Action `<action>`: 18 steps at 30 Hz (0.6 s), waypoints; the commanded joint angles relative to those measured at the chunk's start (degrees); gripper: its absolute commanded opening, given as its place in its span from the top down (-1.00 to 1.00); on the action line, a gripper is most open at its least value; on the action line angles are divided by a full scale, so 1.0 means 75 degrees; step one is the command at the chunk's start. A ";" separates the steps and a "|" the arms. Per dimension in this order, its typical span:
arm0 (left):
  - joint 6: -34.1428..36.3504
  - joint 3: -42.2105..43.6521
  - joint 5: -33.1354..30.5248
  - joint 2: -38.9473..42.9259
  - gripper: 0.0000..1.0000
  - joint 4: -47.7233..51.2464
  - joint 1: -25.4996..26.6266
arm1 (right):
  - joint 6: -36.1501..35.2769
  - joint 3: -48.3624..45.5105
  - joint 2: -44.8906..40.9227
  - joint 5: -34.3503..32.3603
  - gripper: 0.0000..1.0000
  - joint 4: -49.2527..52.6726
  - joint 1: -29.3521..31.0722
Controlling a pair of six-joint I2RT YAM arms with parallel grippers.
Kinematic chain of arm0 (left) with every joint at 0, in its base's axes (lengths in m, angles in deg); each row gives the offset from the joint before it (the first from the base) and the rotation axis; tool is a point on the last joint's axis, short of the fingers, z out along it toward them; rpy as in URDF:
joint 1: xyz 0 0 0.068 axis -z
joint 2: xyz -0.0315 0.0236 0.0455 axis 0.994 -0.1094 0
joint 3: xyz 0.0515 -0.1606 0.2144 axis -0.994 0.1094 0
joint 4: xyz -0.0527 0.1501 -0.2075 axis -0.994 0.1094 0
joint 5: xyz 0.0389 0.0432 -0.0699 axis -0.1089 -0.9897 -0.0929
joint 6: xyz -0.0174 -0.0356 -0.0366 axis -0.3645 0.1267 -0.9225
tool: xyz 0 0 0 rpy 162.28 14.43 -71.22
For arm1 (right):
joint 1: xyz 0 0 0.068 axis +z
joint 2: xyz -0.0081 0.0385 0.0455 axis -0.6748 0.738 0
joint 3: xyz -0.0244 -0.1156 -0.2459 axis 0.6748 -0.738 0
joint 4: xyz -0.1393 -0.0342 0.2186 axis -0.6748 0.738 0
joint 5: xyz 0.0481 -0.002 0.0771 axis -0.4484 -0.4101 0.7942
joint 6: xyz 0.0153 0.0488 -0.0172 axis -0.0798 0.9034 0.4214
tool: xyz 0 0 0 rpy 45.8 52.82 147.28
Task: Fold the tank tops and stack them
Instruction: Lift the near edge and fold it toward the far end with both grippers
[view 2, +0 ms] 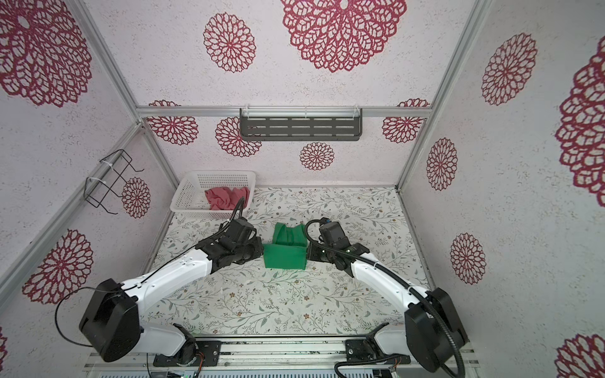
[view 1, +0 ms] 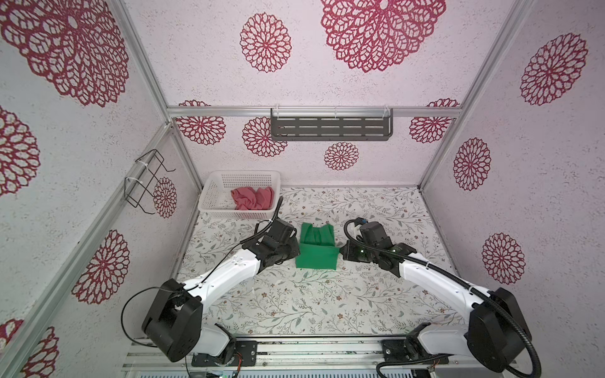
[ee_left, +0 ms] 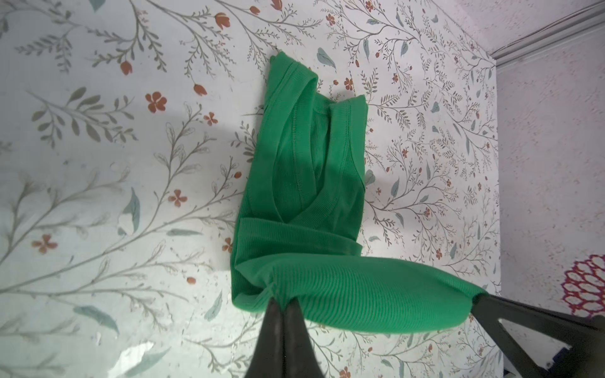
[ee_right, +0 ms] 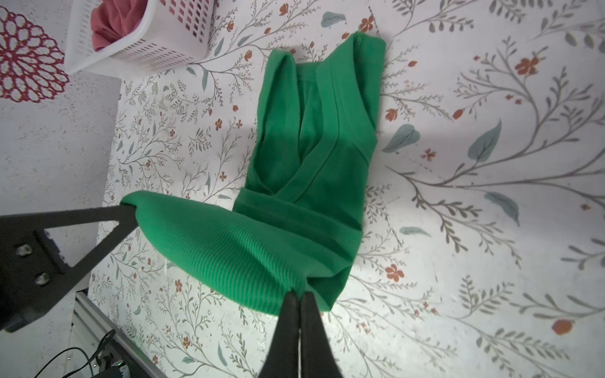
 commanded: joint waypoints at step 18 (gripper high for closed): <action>0.1686 -0.2225 0.0685 -0.2557 1.00 -0.1217 -0.1373 | -0.1228 0.2083 0.2545 0.0662 1.00 -0.0629 -0.1011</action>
